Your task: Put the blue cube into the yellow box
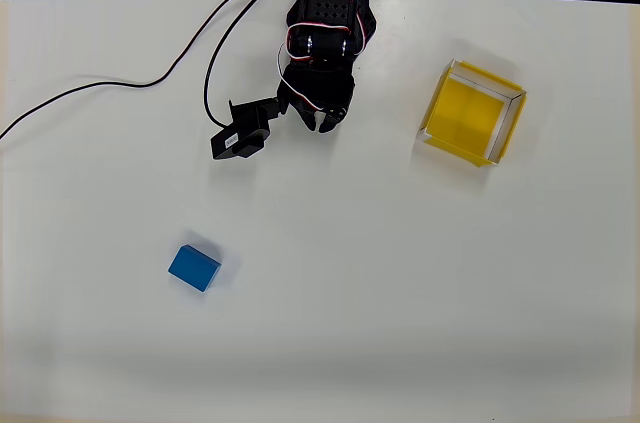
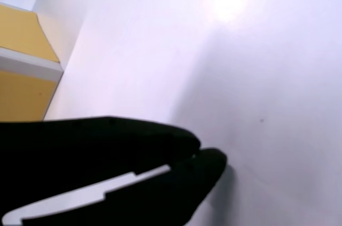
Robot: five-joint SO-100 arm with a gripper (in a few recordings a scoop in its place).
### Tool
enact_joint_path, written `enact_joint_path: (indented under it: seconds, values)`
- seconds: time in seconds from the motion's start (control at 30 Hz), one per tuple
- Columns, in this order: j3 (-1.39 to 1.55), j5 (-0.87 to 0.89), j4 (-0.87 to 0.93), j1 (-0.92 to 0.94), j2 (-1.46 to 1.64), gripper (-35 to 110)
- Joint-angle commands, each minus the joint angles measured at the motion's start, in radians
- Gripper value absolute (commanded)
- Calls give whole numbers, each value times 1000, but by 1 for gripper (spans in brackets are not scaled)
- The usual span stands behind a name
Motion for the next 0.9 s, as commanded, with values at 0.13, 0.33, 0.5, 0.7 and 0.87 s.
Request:
enact_joint_path:
  seconds: [0.13,0.33,0.5,0.7,0.87]
  values:
    - [26,-61,5,9,26,0]
    - [26,-98,11,14,26,0]
    - [15,-183,-98,72,-2,1]
    - [-215,-388,-310,253,-284,14]
    - [-520,-508,-459,383,-640,17]
